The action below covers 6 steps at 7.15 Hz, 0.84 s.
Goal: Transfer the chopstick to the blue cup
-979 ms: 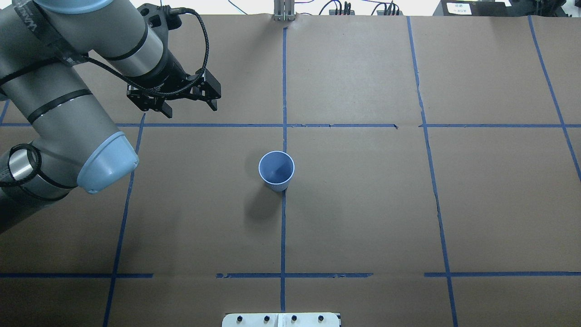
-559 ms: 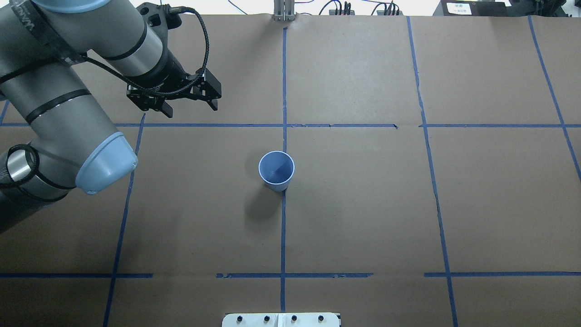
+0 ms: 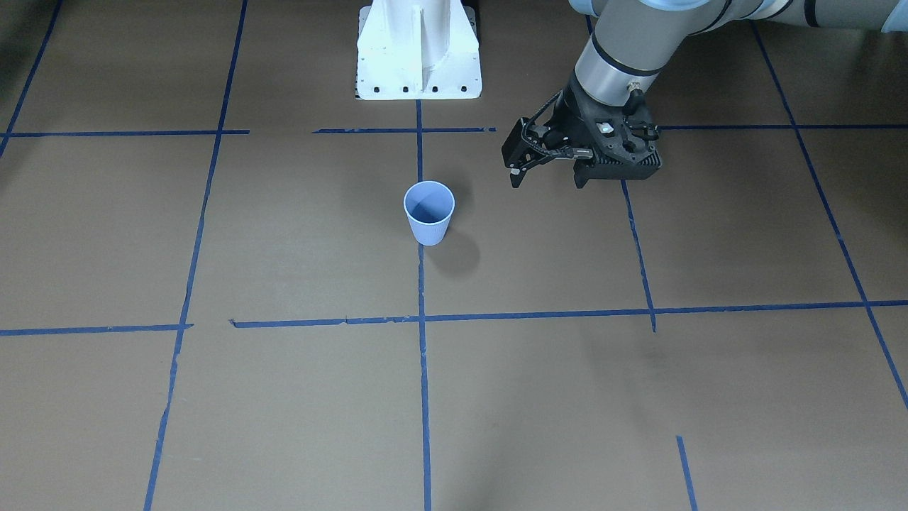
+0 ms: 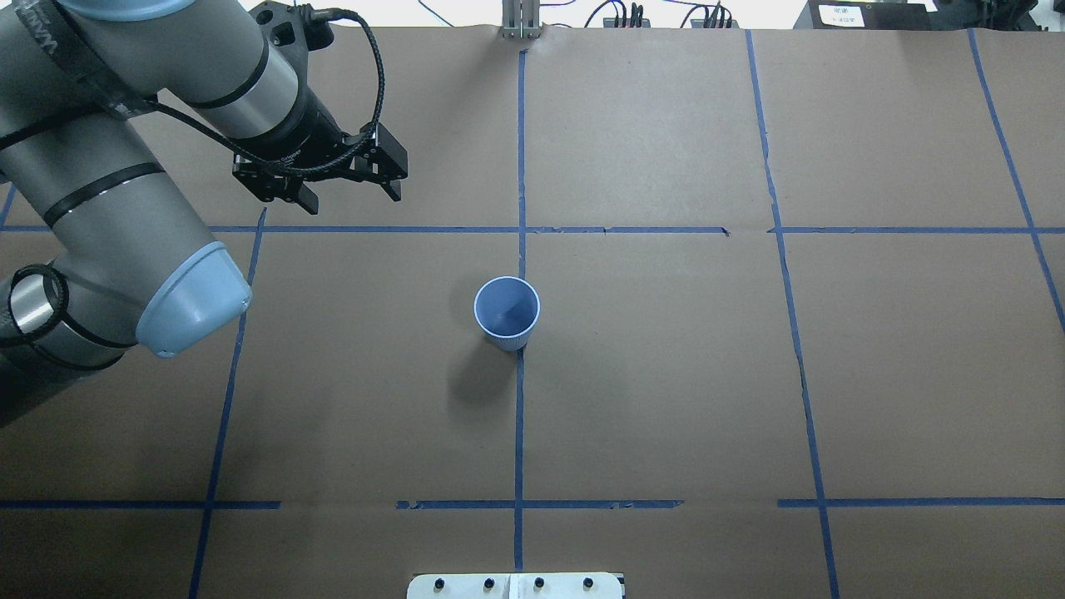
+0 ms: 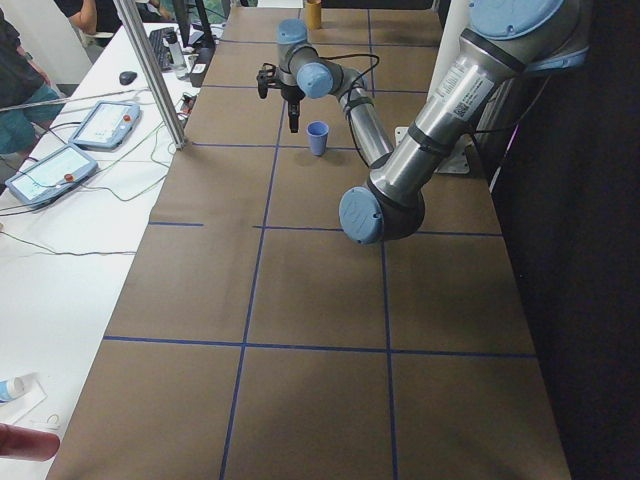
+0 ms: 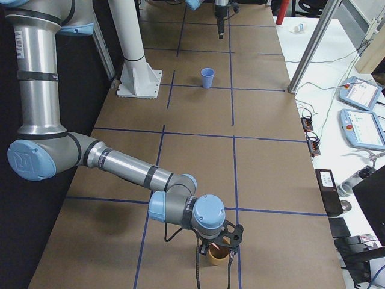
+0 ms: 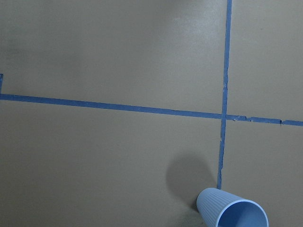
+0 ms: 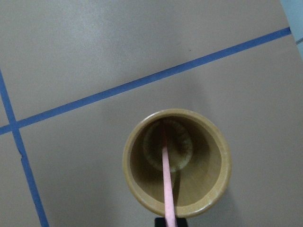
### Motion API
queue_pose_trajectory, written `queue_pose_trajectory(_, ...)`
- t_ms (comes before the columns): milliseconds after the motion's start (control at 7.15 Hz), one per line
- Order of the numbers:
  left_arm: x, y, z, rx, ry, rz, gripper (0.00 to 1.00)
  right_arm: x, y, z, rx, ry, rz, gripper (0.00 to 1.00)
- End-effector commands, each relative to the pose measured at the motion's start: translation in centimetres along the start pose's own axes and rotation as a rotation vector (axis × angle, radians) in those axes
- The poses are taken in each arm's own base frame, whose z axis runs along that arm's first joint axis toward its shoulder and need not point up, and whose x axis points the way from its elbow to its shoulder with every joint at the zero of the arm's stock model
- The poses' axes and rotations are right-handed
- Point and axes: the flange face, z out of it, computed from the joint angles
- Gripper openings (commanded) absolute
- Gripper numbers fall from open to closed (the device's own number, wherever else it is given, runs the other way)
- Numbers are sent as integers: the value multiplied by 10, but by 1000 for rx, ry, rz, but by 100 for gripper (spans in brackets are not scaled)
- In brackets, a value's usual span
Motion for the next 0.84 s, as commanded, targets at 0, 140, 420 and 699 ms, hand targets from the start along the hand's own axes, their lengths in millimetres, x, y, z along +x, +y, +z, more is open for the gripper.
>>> queue_pose_trajectory(0, 1, 1, 0, -1, 1, 1, 100, -3, 12, -11, 12, 25, -6, 0)
queue_pose_trajectory(140, 1, 1, 0, 0, 2, 0, 100, -14, 13, -27, -1, 28, 12, 0)
queue_pose_trajectory(420, 2, 2, -3, 2, 6, 0, 100, -40, 33, -77, -18, 58, 46, 0)
queue_pose_trajectory(699, 0, 2, -2, 2, 5, -2, 100, -43, 57, -144, -21, 181, 25, 0)
